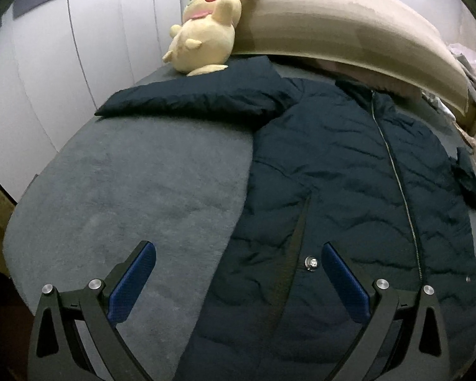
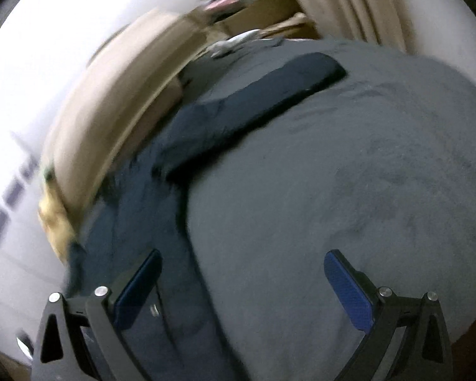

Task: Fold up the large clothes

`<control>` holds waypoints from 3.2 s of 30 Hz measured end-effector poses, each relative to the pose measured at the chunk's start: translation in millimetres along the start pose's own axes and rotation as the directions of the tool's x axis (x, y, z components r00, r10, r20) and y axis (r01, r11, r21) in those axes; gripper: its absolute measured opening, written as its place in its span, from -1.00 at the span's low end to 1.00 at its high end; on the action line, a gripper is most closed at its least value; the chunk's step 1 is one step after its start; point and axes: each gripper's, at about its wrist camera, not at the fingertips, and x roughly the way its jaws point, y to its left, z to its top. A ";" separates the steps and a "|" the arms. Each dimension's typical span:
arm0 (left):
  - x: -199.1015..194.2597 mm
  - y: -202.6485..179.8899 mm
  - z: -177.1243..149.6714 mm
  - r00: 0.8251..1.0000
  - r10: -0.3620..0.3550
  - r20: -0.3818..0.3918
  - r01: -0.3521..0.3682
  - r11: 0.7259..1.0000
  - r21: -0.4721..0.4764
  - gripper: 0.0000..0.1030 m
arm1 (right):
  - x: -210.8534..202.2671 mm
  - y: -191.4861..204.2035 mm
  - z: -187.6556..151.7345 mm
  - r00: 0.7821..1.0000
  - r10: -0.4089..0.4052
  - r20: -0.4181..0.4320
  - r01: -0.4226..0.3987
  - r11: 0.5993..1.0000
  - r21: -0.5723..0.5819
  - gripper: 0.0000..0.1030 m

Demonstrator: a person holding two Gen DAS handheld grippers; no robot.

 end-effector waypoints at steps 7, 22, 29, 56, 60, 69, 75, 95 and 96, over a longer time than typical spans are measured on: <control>13.9 -25.8 4.1 1.000 -0.022 0.013 0.021 0.998 0.056 1.00 | 31.4 -59.1 80.3 0.986 0.154 0.066 -0.167 0.937 0.308 0.58; 65.8 -38.1 -0.1 0.999 0.016 -0.029 -0.014 0.997 0.072 1.00 | 126.9 -106.1 192.8 0.992 0.061 0.114 -0.107 0.882 0.458 0.28; 73.8 -32.1 -5.2 0.999 -0.025 -0.030 0.025 0.999 0.025 1.00 | 157.1 -119.3 212.4 0.997 -0.020 0.078 -0.021 0.873 0.487 -0.16; 8.8 -18.5 62.5 0.963 -0.243 0.116 0.249 0.968 -0.036 1.00 | 115.8 276.0 121.2 0.973 0.229 0.031 -0.194 0.881 -0.433 -0.84; -10.1 -28.2 101.1 0.932 -0.327 0.160 0.336 0.941 -0.033 1.00 | 148.9 296.4 64.4 0.975 0.213 -0.058 -0.215 0.855 -0.472 -0.84; 34.9 -63.7 159.0 0.763 -0.646 -0.017 0.628 0.748 -0.215 1.00 | 194.8 313.9 -15.9 0.972 0.175 -0.158 -0.233 0.811 -0.537 -0.84; 79.8 -94.3 177.9 0.612 -0.786 -0.083 0.706 0.591 -0.390 1.00 | 187.7 322.3 -33.6 0.974 0.183 -0.133 -0.226 0.772 -0.594 -0.84; 135.3 -138.5 179.4 0.572 -0.801 -0.176 0.640 0.569 -0.516 -0.80 | 172.3 317.6 -66.7 0.979 0.193 -0.071 -0.184 0.670 -0.719 -0.80; 133.9 -138.4 179.6 0.578 -0.798 -0.170 0.646 0.575 -0.501 -0.82 | 172.5 316.7 -67.3 0.977 0.198 -0.077 -0.193 0.672 -0.715 -0.79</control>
